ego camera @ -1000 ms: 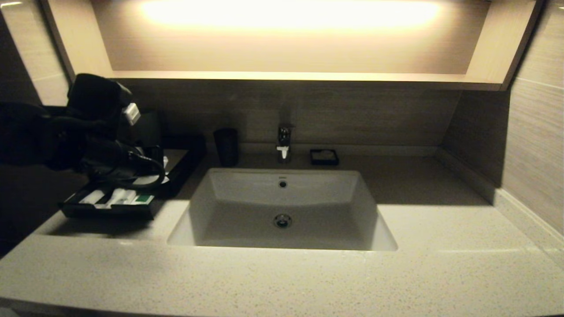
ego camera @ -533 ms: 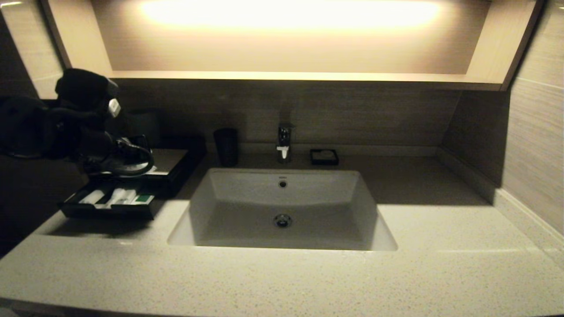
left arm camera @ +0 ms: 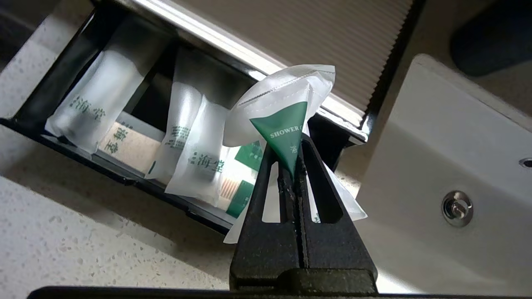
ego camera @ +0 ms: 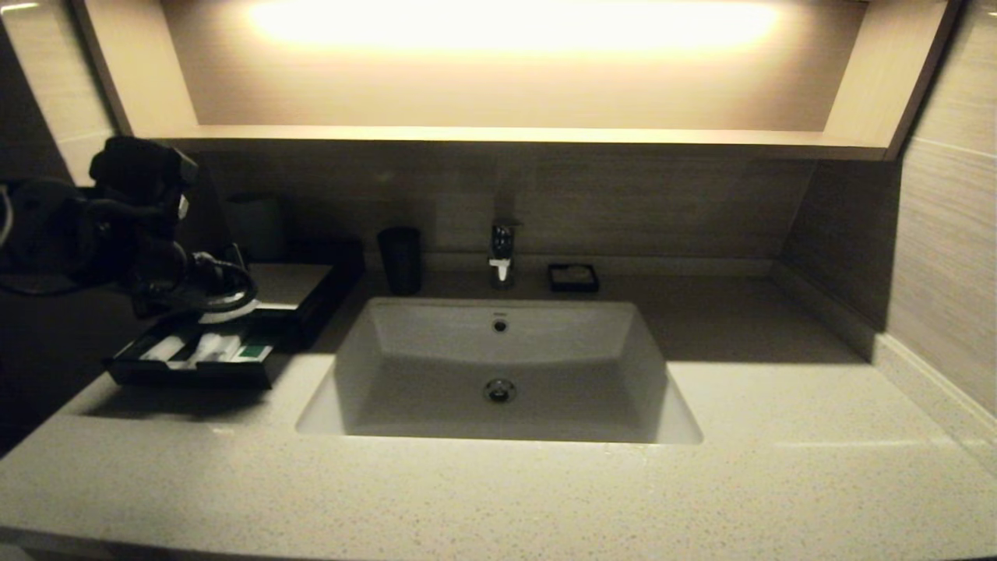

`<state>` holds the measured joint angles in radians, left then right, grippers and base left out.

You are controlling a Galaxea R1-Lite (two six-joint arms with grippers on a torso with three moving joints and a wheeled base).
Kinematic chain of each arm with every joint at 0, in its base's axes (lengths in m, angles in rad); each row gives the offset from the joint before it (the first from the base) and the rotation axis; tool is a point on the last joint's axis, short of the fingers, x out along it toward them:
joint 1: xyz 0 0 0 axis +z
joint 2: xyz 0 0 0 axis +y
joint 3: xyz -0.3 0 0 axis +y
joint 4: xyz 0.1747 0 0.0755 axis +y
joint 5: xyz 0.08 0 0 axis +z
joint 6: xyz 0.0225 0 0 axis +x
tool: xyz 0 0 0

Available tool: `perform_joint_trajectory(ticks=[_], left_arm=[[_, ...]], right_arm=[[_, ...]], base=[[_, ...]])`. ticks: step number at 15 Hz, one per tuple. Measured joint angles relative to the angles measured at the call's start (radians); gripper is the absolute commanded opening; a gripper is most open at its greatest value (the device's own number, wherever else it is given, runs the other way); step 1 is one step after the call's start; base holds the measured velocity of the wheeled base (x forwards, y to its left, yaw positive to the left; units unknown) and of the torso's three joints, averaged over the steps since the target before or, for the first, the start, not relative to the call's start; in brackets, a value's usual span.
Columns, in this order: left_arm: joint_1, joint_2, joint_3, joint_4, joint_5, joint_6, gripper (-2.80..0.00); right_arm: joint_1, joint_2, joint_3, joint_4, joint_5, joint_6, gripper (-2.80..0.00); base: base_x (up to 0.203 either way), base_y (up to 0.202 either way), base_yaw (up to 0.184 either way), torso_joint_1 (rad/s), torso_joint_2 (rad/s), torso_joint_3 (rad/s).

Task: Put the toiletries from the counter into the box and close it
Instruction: Place the bathroom toiletry into the drawer

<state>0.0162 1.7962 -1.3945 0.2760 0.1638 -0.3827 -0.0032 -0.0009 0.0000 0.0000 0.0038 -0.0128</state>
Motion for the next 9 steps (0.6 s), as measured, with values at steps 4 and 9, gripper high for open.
perform_joint_trajectory(ticks=[4,9], left_arm=[[0.009,0.01,0.006,0.001,0.001,-0.012,-2.8],[0.009,0.028,0.023,0.002,0.001,-0.037,-2.8]], right_arm=[[0.0,0.0,0.0,0.0,0.0,-0.001,-2.8],[0.0,0.0,0.0,0.0,0.0,0.0,-2.8]], base=[[0.0,0.0,0.0,0.0,0.0,0.0],[0.0,0.0,0.0,0.0,0.0,0.0]])
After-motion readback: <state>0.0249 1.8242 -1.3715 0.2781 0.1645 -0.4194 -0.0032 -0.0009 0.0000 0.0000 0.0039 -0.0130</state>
